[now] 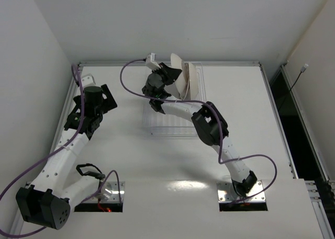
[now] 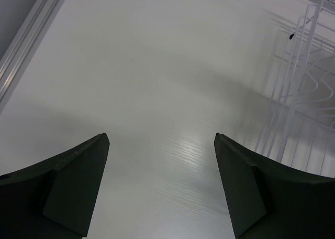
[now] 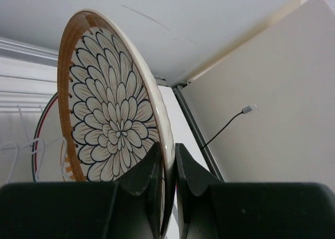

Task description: Load the plates into the dish rack

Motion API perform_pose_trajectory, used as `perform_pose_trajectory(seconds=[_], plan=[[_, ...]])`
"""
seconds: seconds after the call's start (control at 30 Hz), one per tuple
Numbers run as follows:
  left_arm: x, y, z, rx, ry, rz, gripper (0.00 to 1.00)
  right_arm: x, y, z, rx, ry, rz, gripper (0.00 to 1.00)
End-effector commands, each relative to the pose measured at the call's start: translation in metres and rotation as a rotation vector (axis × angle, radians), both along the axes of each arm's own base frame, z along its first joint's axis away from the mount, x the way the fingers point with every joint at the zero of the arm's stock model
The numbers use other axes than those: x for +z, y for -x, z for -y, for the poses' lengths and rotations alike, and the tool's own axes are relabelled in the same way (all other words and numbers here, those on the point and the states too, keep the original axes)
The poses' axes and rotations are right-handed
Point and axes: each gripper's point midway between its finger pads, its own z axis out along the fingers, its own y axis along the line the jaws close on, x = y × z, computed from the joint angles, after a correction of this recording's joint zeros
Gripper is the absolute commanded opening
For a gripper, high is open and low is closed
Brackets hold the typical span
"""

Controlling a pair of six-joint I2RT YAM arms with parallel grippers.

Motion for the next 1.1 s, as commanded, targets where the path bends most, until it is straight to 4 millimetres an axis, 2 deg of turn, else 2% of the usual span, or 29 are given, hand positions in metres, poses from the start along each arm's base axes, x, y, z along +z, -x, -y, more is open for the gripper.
perform_pose_trajectory(seconds=[0.0, 0.13, 0.3, 0.33, 0.57, 0.7, 0.93, 1.07], plan=[[0.009, 0.0, -0.002, 0.014, 0.013, 0.042, 0.8, 0.019, 0.042, 0.036, -0.319, -0.21, -0.028, 0.0], [0.009, 0.0, -0.002, 0.014, 0.013, 0.042, 0.8, 0.033, 0.04, 0.034, -0.31, -0.218, -0.016, 0.0], [0.009, 0.0, -0.002, 0.014, 0.013, 0.042, 0.8, 0.035, 0.039, 0.034, -0.31, -0.218, -0.016, 0.0], [0.009, 0.0, -0.002, 0.014, 0.013, 0.042, 0.8, 0.037, 0.041, 0.029, -0.297, -0.235, -0.004, 0.0], [0.009, 0.0, -0.002, 0.014, 0.013, 0.042, 0.8, 0.031, 0.036, 0.012, -0.271, -0.233, -0.002, 0.0], [0.009, 0.0, -0.002, 0.014, 0.013, 0.042, 0.8, 0.035, 0.04, 0.002, -0.242, -0.238, 0.006, 0.0], [0.009, 0.0, -0.002, 0.014, 0.013, 0.042, 0.8, 0.025, 0.037, -0.001, -0.243, -0.224, -0.004, 0.0], [0.009, 0.0, -0.002, 0.014, 0.013, 0.042, 0.8, 0.028, 0.041, -0.011, -0.222, -0.239, 0.004, 0.0]])
